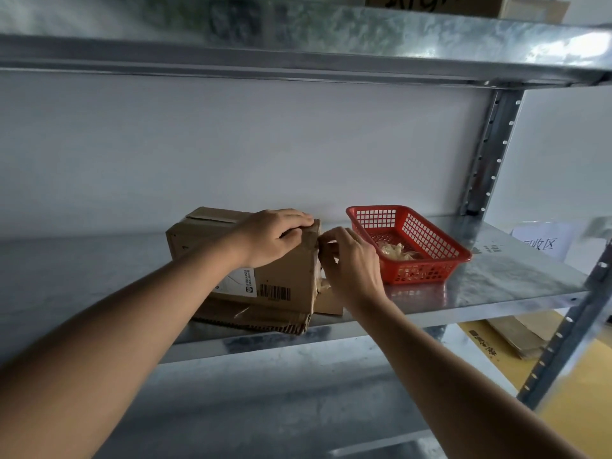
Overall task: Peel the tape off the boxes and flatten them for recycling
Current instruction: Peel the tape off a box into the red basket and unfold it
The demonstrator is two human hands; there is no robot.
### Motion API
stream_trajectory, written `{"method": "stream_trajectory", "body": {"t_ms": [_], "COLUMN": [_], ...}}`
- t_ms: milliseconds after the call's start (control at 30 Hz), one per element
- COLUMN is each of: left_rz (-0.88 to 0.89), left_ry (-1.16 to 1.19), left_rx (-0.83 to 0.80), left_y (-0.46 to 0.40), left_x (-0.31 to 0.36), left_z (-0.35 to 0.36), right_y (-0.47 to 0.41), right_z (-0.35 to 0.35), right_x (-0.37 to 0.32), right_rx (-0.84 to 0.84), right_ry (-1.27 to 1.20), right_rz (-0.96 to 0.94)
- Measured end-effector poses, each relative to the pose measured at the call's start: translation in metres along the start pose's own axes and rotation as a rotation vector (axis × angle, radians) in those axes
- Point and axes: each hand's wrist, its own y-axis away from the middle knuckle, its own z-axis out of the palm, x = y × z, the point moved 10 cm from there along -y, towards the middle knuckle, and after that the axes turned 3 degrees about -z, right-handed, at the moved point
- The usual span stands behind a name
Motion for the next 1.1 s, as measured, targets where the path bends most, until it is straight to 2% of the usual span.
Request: {"method": "stream_trajectory", "body": {"t_ms": [100, 200, 367, 433, 533, 667, 767, 900, 967, 1033, 1100], "left_rz": [0.015, 0.030, 0.050, 0.063, 0.061, 0.066, -0.086, -0.496, -0.632, -0.722, -0.773], "left_ry": [-0.002, 0.009, -0.034, -0.064, -0.032, -0.083, -0.299, -0.446, -0.511, -0.461, -0.252], "left_rx": [-0.002, -0.001, 0.003, 0.005, 0.012, 0.053, 0.154, 0.175, 0.188, 0.182, 0.122], "left_y": [0.000, 0.000, -0.005, -0.006, -0.001, 0.004, 0.012, 0.030, 0.037, 0.045, 0.050], "left_x": [-0.001, -0.002, -0.006, -0.005, 0.001, 0.011, 0.002, -0.020, -0.035, -0.052, -0.070], "left_z": [0.000, 0.000, 0.002, 0.003, 0.001, -0.007, -0.016, -0.032, -0.040, -0.044, -0.039], "right_y": [-0.008, -0.015, -0.036, -0.041, -0.048, -0.056, -0.051, -0.054, -0.059, -0.059, -0.058], "right_z": [0.008, 0.004, -0.017, -0.022, -0.024, -0.010, 0.006, 0.013, 0.015, 0.019, 0.021], "right_x": [-0.006, -0.009, -0.029, -0.039, -0.041, -0.021, -0.014, -0.017, -0.024, -0.031, -0.037], "right_rx": [-0.238, -0.344, -0.302, -0.265, -0.219, -0.310, -0.398, -0.346, -0.326, -0.327, -0.304], "right_ry": [0.180, 0.276, 0.302, 0.223, 0.082, -0.077, -0.169, 0.025, 0.076, 0.084, 0.083], "right_rz": [-0.141, -0.244, -0.400, -0.431, -0.380, -0.138, -0.022, -0.021, -0.030, -0.019, 0.014]}}
